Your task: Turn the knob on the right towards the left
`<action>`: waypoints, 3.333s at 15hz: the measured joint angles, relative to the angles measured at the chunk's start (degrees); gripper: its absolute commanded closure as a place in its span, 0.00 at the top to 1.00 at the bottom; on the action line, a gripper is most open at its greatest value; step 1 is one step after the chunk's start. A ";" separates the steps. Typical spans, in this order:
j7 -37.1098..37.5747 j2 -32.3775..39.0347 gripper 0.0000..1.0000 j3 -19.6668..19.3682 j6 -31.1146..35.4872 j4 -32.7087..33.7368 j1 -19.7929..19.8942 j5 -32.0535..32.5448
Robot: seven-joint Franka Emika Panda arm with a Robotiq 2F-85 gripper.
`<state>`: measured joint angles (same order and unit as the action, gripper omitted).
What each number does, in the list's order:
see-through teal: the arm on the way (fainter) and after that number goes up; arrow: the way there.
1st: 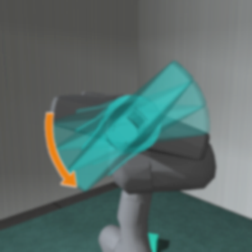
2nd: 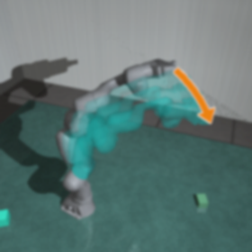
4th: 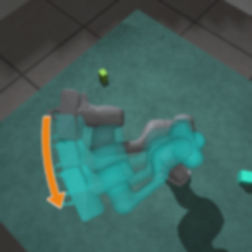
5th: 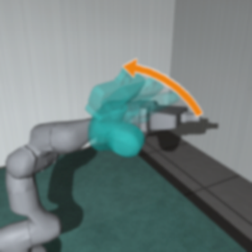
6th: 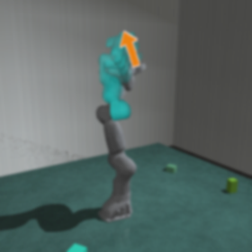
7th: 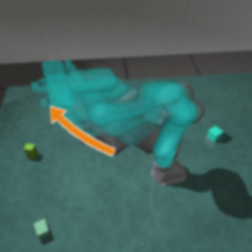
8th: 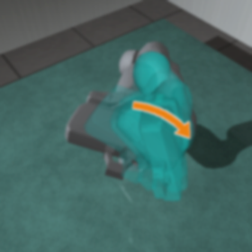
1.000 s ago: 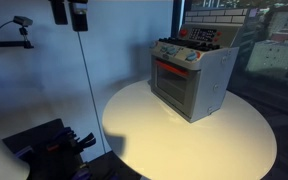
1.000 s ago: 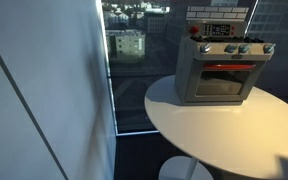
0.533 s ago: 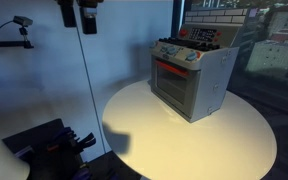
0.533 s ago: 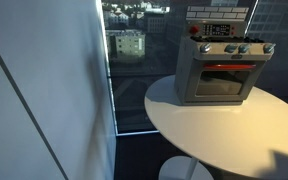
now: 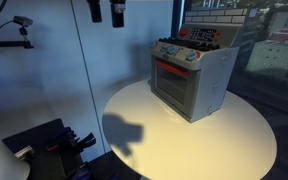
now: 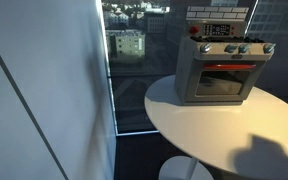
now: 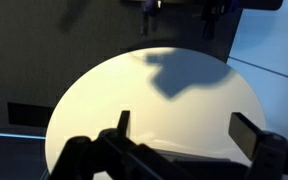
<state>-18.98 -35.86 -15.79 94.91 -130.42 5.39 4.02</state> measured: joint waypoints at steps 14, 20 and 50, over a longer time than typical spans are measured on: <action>13.78 19.43 1.00 2.35 16.96 11.80 0.33 -8.23; 18.86 26.02 1.00 3.32 25.41 13.65 0.56 -10.61; 24.18 36.48 1.00 6.73 44.99 13.75 0.58 -16.10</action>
<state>5.20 0.63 -9.06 139.90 -116.67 5.97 -12.08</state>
